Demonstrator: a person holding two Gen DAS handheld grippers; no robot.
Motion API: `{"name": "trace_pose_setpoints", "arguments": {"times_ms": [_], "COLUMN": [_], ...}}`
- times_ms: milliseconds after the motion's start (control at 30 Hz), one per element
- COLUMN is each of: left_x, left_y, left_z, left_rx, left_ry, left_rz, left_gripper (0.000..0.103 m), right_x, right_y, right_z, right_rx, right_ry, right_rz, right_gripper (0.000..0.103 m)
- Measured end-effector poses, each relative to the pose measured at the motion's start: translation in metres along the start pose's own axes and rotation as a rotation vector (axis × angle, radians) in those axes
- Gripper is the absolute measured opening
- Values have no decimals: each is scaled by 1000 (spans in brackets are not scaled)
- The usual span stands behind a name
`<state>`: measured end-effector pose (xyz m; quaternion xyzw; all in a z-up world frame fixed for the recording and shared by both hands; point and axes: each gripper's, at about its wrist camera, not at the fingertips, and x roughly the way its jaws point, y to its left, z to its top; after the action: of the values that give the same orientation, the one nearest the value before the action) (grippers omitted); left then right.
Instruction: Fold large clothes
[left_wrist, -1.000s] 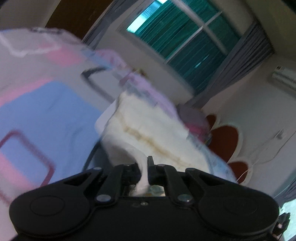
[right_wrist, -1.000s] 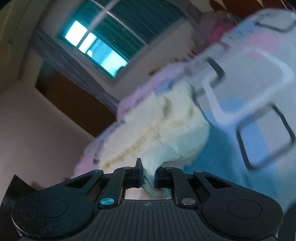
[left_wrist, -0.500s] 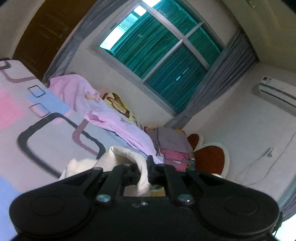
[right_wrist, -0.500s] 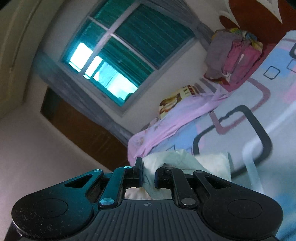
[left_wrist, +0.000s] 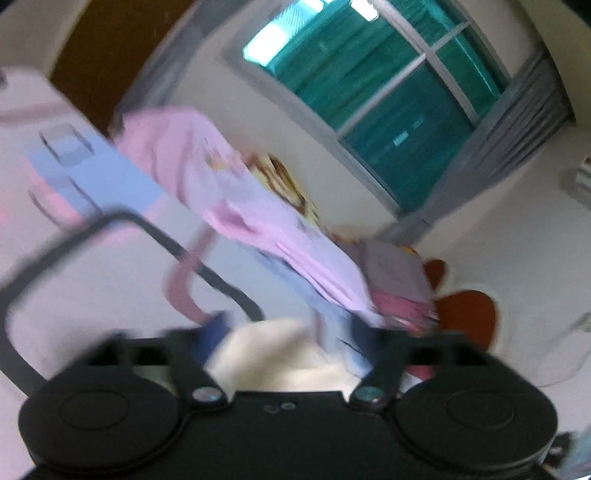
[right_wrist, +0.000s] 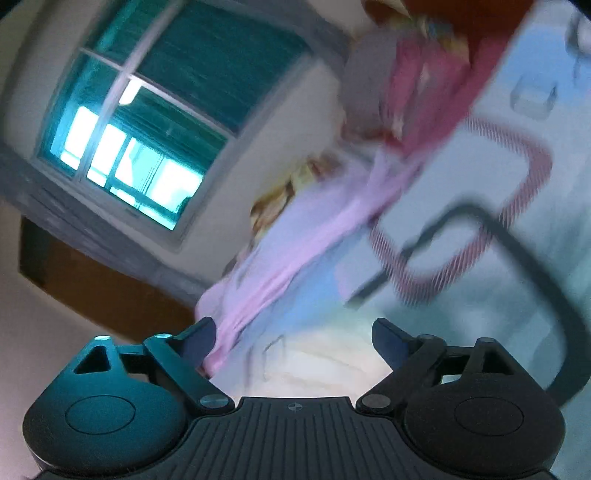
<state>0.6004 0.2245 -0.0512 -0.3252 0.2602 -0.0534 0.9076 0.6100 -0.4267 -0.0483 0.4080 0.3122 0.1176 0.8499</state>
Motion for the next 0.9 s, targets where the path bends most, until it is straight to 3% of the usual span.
{"name": "trace_pose_setpoints", "arguments": {"times_ms": [67,267,367,433,467,533,567,600,633,767,833,900], "left_x": [0,41,67,80,86,95,96,96,92,68,68,82], "left_y": [7,20,26,30,31,29,26,21,17,17,18,20], "left_z": [-1,-5,-8,-12,-15,-18,-19,-20,-20,-12,-11,-16], "left_rx": [34,150,159,159,161,173,193,226,253,223,212,214], "left_ry": [9,230,330,389,411,441,433,413,382,209,200,239], "left_rz": [11,68,64,48,39,12,5,3,-6,-71,-69,-21], "left_gripper": [89,85,77,72,66,30,25,13,5,5,5,5], "right_x": [2,45,69,85,90,99,101,98,95,74,77,91], "right_y": [-4,-11,-15,-20,-22,-27,-26,-22,-18,-14,-13,-18], "right_z": [-3,-25,-35,-39,-41,-44,-47,-50,-49,-41,-40,-47], "right_rx": [-74,-265,-319,-345,-343,-345,-372,-414,-437,-428,-445,-474], "right_ry": [23,137,179,211,233,279,279,252,225,82,72,114], "right_rz": [-33,-165,-218,-256,-258,-245,-243,-229,-217,-148,-158,-206], "right_gripper": [90,81,79,71,58,37,20,11,9,7,7,7]}}
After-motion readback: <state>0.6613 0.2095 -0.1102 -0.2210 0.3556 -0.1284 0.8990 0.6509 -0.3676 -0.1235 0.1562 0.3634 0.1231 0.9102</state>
